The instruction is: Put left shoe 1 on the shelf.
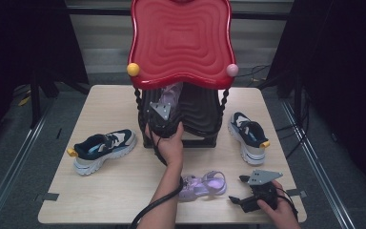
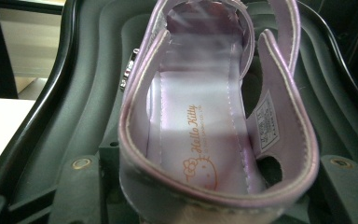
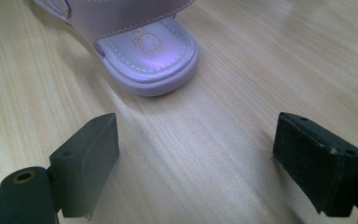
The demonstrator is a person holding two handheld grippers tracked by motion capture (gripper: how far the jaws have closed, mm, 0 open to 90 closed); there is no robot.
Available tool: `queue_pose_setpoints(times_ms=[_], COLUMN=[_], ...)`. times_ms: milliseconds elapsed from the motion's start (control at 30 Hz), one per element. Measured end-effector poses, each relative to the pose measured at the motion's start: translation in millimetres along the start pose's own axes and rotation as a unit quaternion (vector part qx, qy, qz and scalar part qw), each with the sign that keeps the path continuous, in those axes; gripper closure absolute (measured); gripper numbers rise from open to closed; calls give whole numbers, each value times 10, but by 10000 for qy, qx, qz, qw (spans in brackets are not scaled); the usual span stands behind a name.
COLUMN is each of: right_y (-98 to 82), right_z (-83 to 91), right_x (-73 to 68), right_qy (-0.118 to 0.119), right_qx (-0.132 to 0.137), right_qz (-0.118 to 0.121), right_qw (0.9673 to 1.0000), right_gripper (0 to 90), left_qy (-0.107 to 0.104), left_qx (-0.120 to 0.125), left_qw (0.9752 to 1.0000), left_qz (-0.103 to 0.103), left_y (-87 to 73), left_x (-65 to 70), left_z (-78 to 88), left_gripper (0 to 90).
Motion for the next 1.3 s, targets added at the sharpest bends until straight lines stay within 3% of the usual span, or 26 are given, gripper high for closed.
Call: queue_pose_setpoints(times_ms=[467, 767, 1067, 1133, 1300], right_y=[-2, -2, -8, -9, -8], right_z=[0, 1, 6, 6, 5], right_x=[-10, -10, -12, -13, -12], right_qy=[28, 31, 40, 39, 40], right_qx=[-2, -2, -18, -18, -16], right_qz=[-24, -15, 11, 9, 16], right_qw=[10000, 10000, 10000, 10000, 10000], right_gripper=[138, 138, 138, 138, 138], left_qy=[241, 284, 402, 350, 350], left_qx=[7, 1, -12, -5, -70], left_qw=[9997, 9995, 9991, 9993, 9994], left_qz=[-9, 161, 139, 146, 1], left_y=[23, 31, -4, -9, -33], left_x=[13, 16, 33, 45, 55], left_z=[-126, -174, -209, -205, -208], left_gripper=[372, 371, 369, 366, 350])
Point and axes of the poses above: each handheld gripper's, and its own axes: z roughly backward along the jaws, y roughly out of its top, x roughly to its right, the point moved 6 cm from there along -z, roughly forward along the jaws, and after that the axes turned 13 degrees about -z, right-handed, at the moved point
